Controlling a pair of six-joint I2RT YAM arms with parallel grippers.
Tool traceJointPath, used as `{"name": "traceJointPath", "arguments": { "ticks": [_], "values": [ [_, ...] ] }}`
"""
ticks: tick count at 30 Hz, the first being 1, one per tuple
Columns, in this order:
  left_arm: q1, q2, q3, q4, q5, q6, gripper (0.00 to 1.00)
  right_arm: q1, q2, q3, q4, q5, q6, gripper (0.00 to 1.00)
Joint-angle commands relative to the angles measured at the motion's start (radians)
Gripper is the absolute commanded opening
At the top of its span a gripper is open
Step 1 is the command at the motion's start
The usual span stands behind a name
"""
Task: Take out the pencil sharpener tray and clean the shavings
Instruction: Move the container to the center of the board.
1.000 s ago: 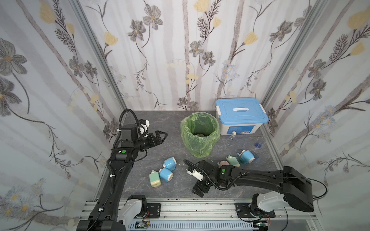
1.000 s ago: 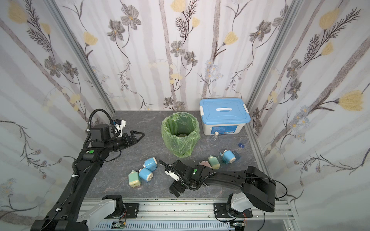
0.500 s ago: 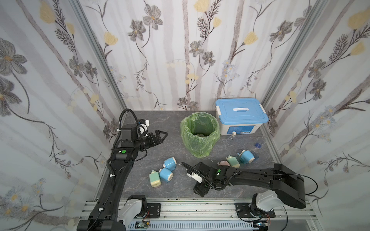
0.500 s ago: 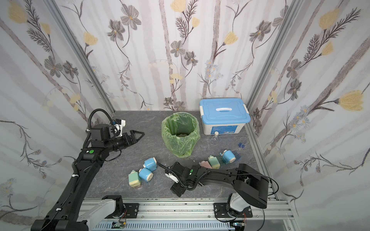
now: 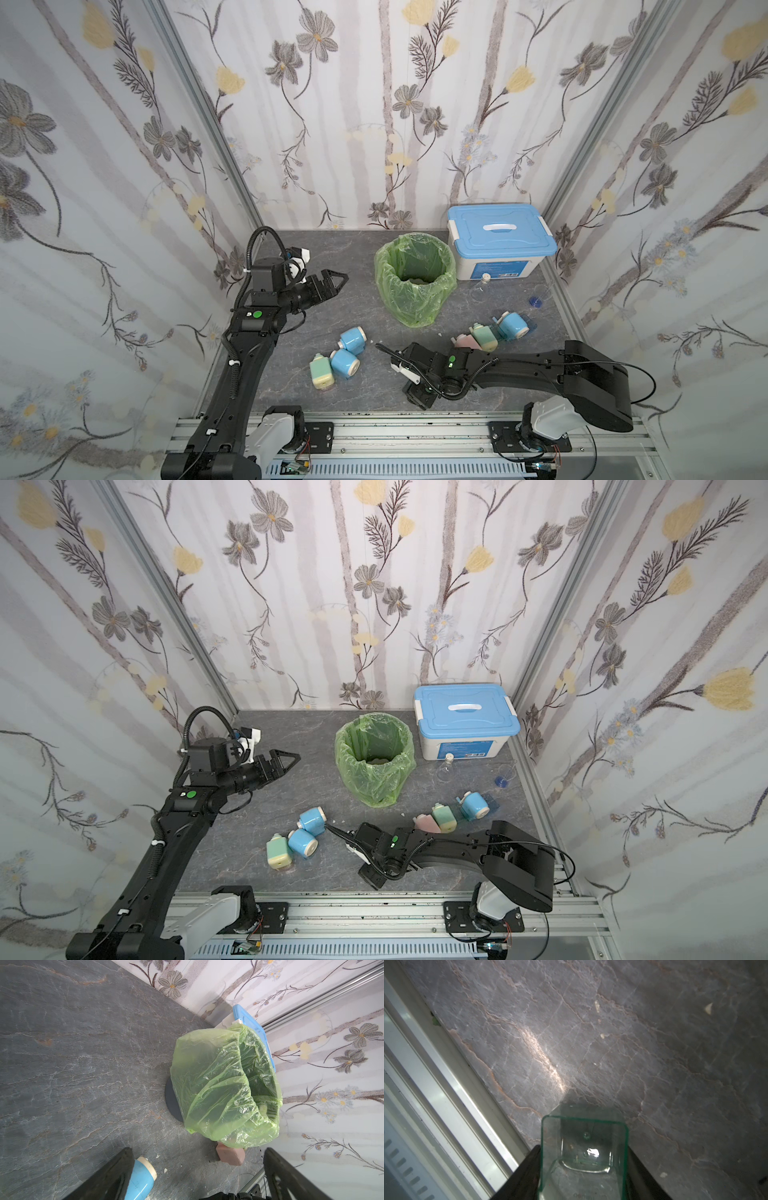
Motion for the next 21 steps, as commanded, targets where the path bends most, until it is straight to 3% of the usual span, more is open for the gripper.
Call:
{"name": "traceJointPath", "arguments": {
  "ticks": [1,15,21],
  "values": [
    [0.000,-0.004,-0.003,0.038,0.013,0.004,1.00,0.005,-0.033,-0.016,-0.018,0.038,0.068,0.55],
    [-0.001,-0.001,-0.008,0.053,0.027,-0.006,1.00,-0.008,-0.171,-0.156,-0.101,0.036,0.352,0.56],
    [-0.003,0.001,-0.008,0.057,0.030,-0.009,1.00,-0.019,-0.222,-0.229,-0.151,0.108,0.507,0.60]
  ]
}}
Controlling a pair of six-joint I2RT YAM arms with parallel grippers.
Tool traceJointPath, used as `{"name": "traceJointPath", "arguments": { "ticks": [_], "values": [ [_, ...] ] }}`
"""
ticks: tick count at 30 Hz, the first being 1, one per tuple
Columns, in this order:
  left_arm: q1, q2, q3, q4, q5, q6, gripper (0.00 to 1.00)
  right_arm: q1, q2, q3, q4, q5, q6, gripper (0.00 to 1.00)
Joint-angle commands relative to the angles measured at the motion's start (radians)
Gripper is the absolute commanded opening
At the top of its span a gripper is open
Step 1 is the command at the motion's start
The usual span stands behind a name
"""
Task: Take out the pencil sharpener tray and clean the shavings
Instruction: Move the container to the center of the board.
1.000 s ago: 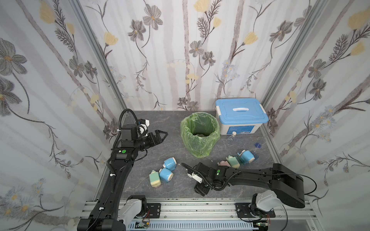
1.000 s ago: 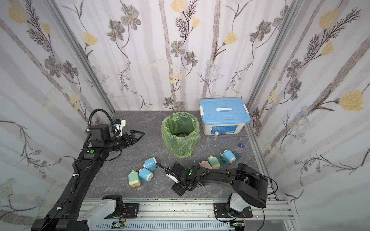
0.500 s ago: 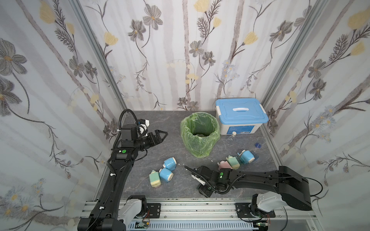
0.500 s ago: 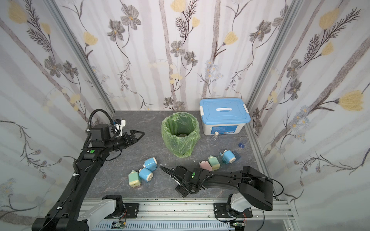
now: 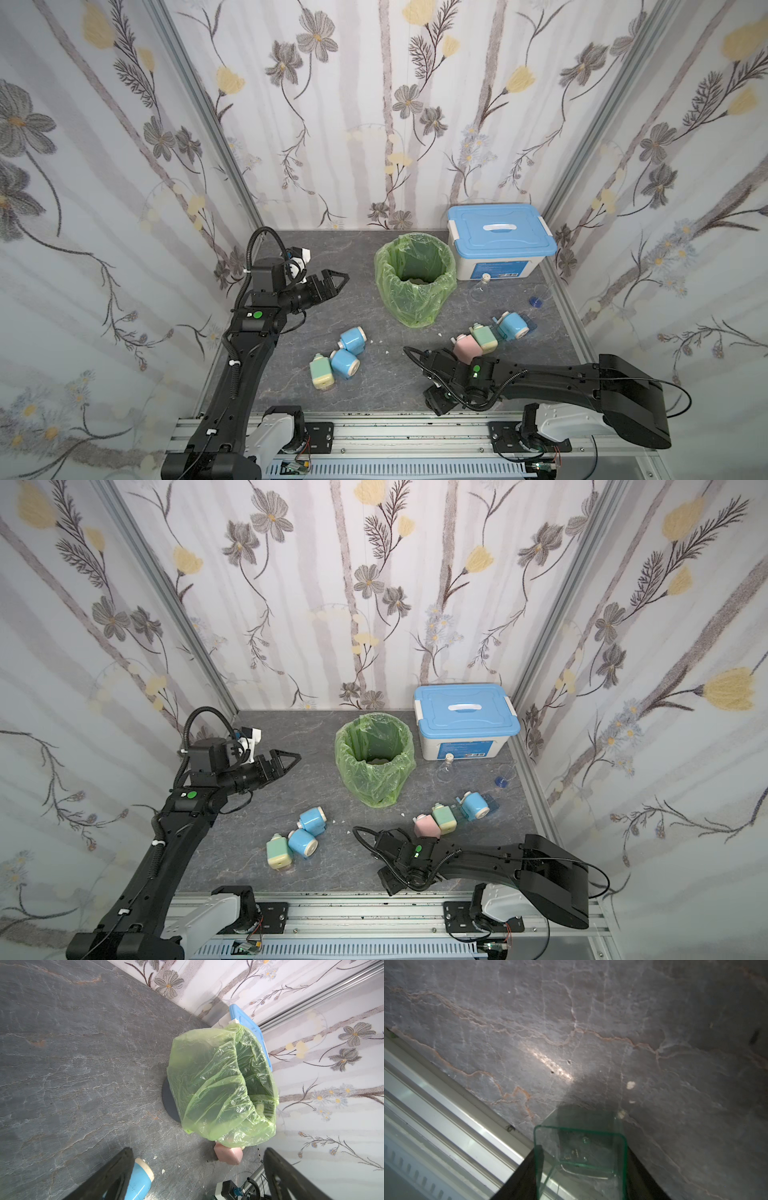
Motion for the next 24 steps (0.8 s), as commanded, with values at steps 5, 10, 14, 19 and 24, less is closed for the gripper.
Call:
{"name": "traceJointPath", "arguments": {
  "ticks": [5,10,14,19,24],
  "values": [
    [-0.002,0.001,0.001,0.038,0.015,-0.001,1.00,-0.048,-0.070,-0.010,-0.165,0.170,0.145,0.65],
    [-0.002,0.000,0.000,0.036,0.014,-0.001,1.00,-0.069,-0.100,0.018,-0.218,0.243,0.137,0.89],
    [-0.002,0.004,-0.001,0.038,0.015,-0.002,1.00,-0.030,-0.195,0.017,-0.152,0.243,0.114,1.00],
    [-0.002,0.009,0.000,0.050,0.021,-0.009,1.00,0.032,-0.229,0.086,-0.132,0.288,0.068,1.00],
    [-0.002,0.007,0.001,0.037,0.014,-0.001,1.00,0.064,-0.141,0.106,-0.018,0.101,-0.018,1.00]
  ]
}}
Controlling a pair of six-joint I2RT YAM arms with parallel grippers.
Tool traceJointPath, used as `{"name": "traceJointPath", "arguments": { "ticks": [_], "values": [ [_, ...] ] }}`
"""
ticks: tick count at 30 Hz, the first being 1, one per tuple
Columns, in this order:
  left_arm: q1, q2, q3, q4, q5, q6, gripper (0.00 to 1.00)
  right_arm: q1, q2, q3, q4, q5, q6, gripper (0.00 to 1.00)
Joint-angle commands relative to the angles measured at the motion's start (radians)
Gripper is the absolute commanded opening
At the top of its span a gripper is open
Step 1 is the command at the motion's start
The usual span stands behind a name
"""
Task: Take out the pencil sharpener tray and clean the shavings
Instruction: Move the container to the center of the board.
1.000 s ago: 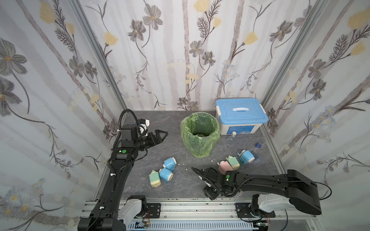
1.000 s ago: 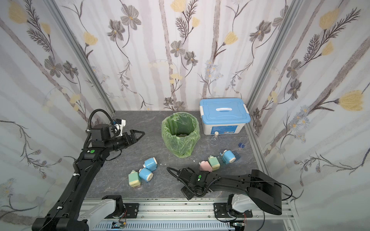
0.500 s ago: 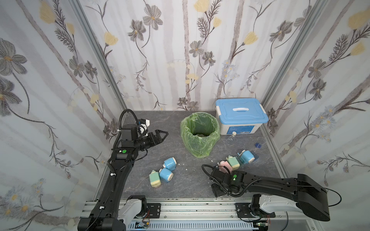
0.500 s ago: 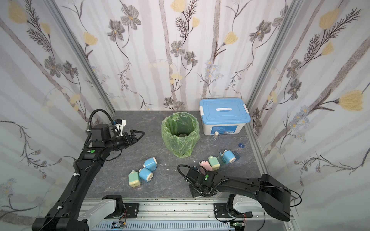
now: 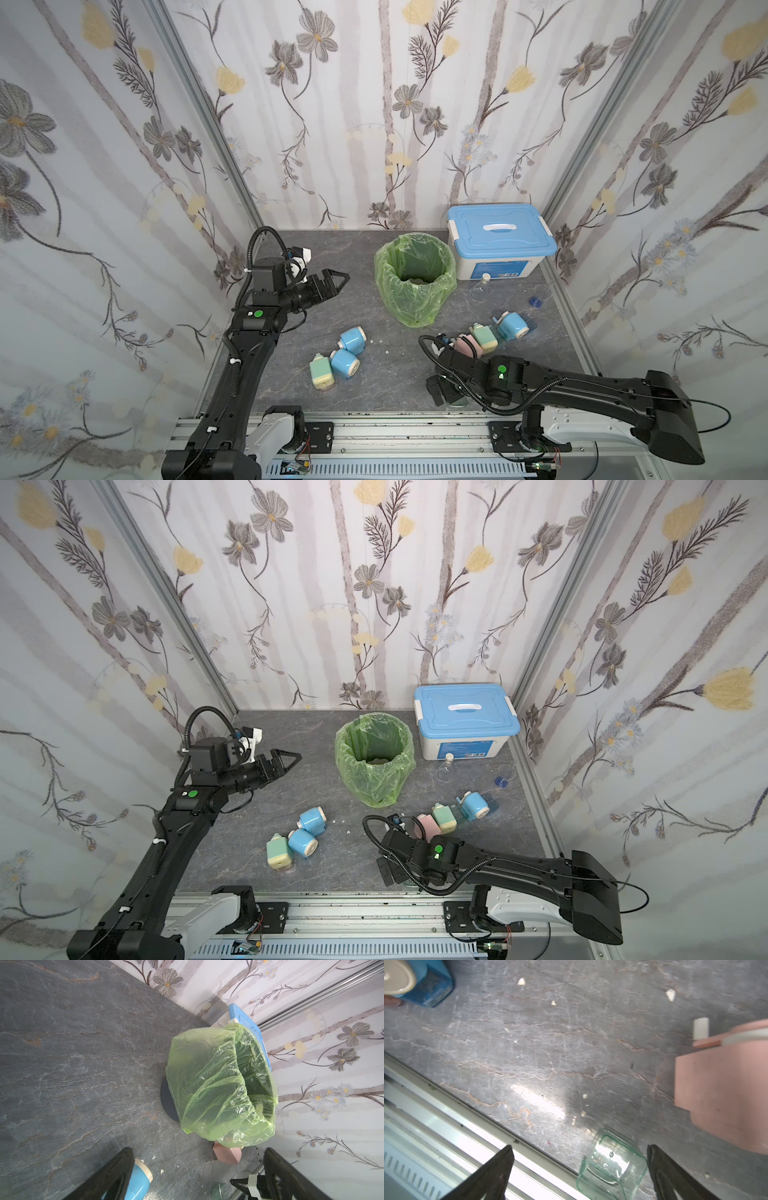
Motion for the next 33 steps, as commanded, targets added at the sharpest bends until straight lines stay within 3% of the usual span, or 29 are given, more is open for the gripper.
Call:
{"name": "traceJointPath", "arguments": {
  "ticks": [1,7,16,24,33],
  "values": [
    [0.000,-0.001,0.001,0.030,0.009,0.004,1.00,0.030,0.054,0.016,0.109,-0.128,-0.059,1.00],
    [0.000,0.002,0.001,0.035,0.012,0.001,1.00,0.092,0.133,0.017,0.143,-0.213,-0.033,1.00],
    [0.000,0.004,0.004,0.035,0.014,0.001,1.00,0.098,0.091,-0.095,0.120,-0.315,0.079,1.00],
    [0.002,0.001,0.004,0.034,0.012,0.003,1.00,-0.038,0.071,-0.133,0.001,-0.160,0.157,1.00],
    [0.002,0.004,0.007,0.038,0.014,0.001,1.00,-0.106,0.059,-0.106,0.045,-0.077,0.063,1.00]
  ]
}}
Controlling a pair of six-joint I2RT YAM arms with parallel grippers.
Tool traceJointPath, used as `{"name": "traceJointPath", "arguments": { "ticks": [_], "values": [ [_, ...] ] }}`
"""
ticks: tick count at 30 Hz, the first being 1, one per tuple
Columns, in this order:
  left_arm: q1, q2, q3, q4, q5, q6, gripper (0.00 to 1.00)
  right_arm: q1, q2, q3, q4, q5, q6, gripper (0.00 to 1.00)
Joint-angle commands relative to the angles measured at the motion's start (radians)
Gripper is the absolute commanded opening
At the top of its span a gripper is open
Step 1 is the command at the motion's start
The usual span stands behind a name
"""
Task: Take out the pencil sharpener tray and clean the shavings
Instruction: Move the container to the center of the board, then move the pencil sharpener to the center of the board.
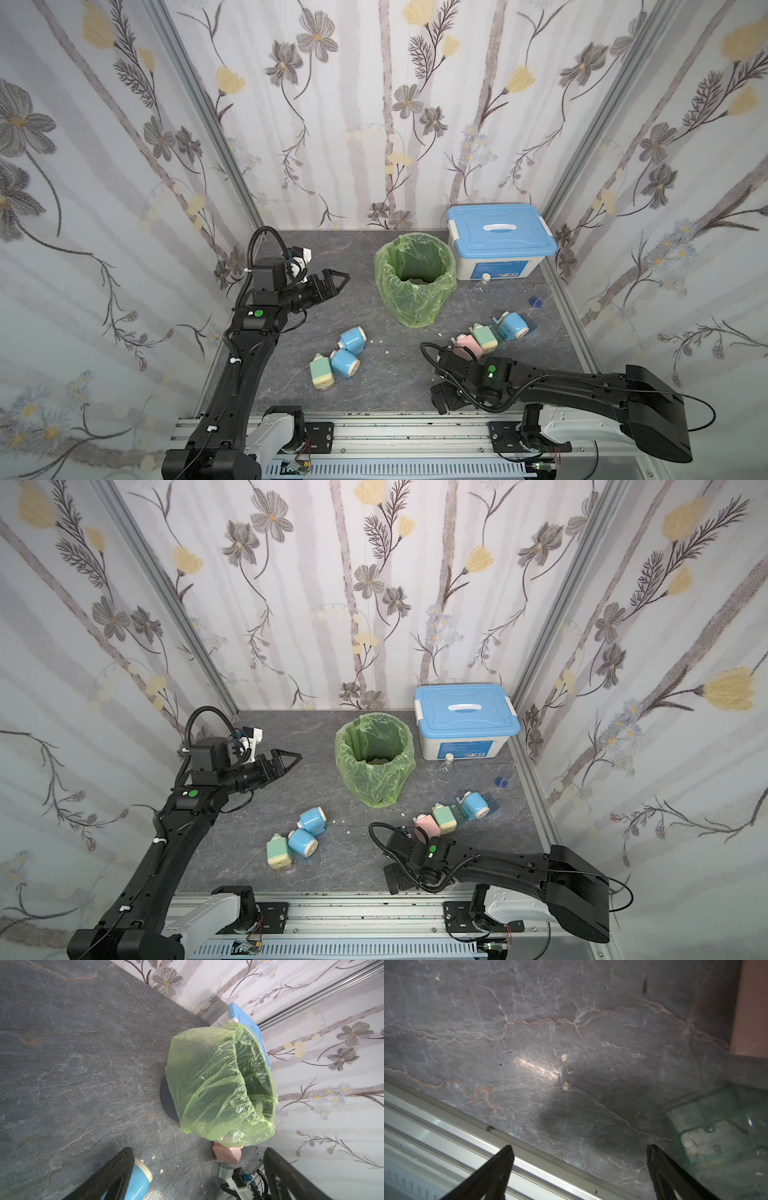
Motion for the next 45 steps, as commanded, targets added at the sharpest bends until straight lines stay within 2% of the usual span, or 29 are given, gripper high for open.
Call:
{"name": "traceJointPath", "arguments": {
  "ticks": [1,6,11,14,19,22,29,39,45],
  "values": [
    [0.001,0.000,0.007,0.036,0.010,0.002,1.00,-0.018,0.005,0.008,0.030,0.073,-0.037,1.00],
    [0.000,0.001,0.009,0.027,0.008,0.009,1.00,-0.031,0.014,0.028,0.042,0.078,-0.085,1.00],
    [0.000,0.005,0.009,0.033,0.010,0.005,1.00,0.066,-0.020,0.100,0.129,0.065,-0.198,1.00],
    [0.002,0.003,0.004,0.037,0.009,0.003,1.00,0.085,-0.006,0.140,0.218,0.009,-0.254,1.00],
    [0.003,0.000,0.002,0.029,-0.005,0.006,1.00,0.092,0.110,0.281,0.321,-0.025,-0.376,1.00],
    [0.003,0.001,0.002,0.028,-0.005,0.008,1.00,0.087,0.210,0.370,0.380,0.001,-0.463,1.00],
    [0.009,-0.002,0.003,0.003,-0.014,0.025,1.00,-0.006,0.435,0.546,0.402,0.054,-0.570,1.00],
    [0.021,0.014,-0.006,0.019,-0.014,0.009,1.00,-0.035,0.577,0.672,0.382,0.075,-0.704,1.00],
    [0.026,0.020,-0.008,0.021,-0.012,0.009,1.00,-0.041,0.634,0.723,0.396,0.081,-0.836,1.00]
  ]
}}
